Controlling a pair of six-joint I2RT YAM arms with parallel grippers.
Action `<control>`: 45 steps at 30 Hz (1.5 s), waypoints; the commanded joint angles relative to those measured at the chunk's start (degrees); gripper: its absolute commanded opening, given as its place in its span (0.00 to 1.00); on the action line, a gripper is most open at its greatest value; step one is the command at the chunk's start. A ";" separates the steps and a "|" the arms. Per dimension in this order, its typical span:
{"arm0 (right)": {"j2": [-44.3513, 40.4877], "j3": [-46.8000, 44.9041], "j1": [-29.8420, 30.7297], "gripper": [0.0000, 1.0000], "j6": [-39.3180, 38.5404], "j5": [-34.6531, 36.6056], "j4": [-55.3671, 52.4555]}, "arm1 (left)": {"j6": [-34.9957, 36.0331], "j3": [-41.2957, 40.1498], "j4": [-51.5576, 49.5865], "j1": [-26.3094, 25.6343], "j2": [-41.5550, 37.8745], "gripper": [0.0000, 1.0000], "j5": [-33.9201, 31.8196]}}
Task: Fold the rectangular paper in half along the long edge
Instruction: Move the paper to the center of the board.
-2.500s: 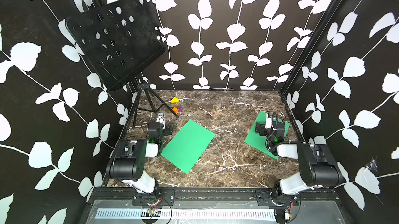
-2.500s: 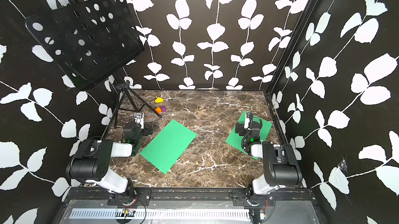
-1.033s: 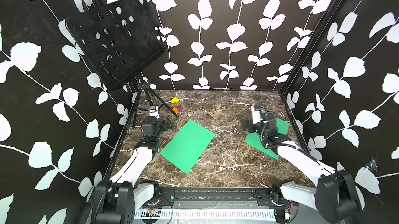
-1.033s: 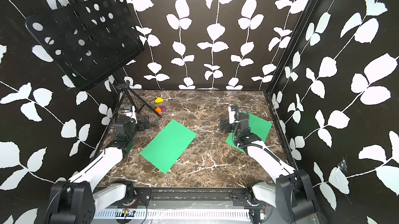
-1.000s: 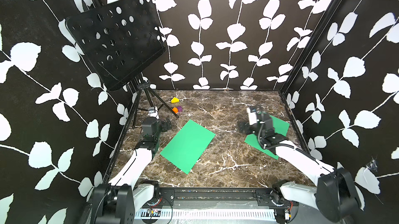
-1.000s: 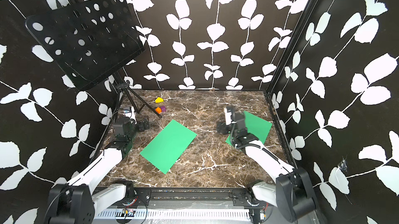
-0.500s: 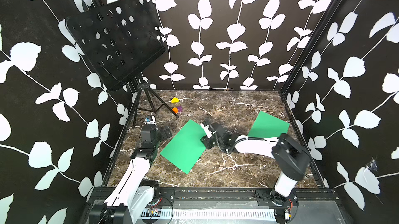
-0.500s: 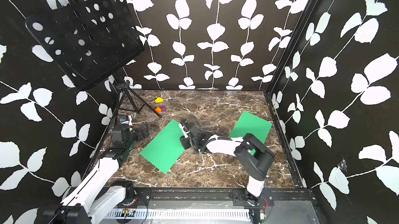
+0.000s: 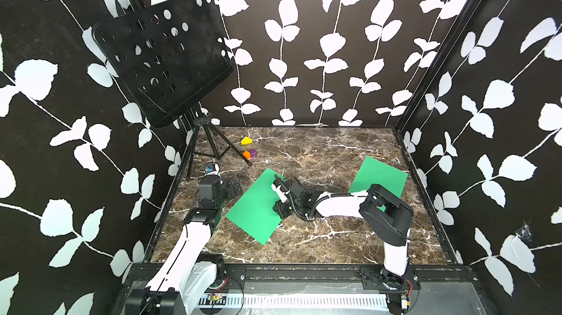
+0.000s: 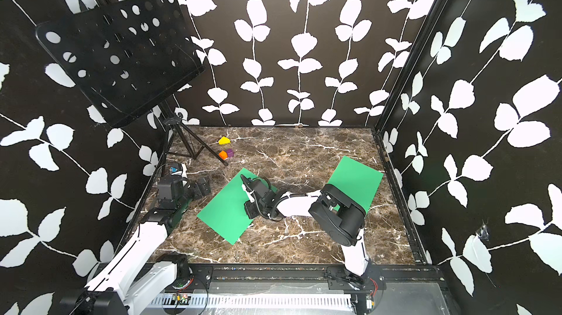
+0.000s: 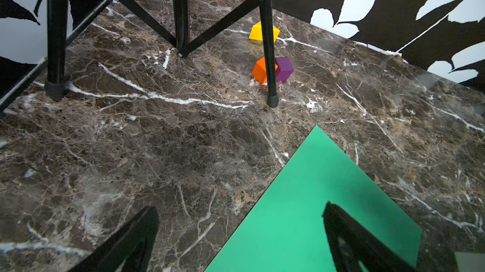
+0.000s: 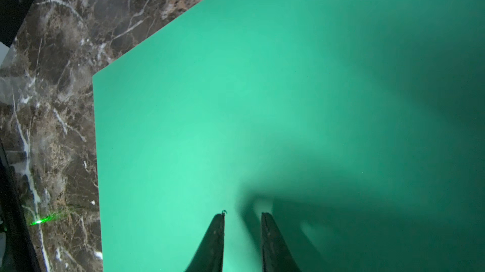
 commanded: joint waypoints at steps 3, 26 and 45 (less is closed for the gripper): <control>-1.72 -4.73 -5.36 0.27 2.09 0.00 -1.48 | 0.03 0.53 -2.68 -0.10 -0.38 0.99 0.98; -10.91 -5.53 -21.82 0.72 -3.90 0.83 -6.09 | 1.18 14.86 -7.83 -11.34 26.15 0.92 15.34; -4.73 -4.21 -11.24 0.43 2.55 0.11 -9.20 | -0.97 17.28 -8.98 -14.56 30.78 0.93 15.56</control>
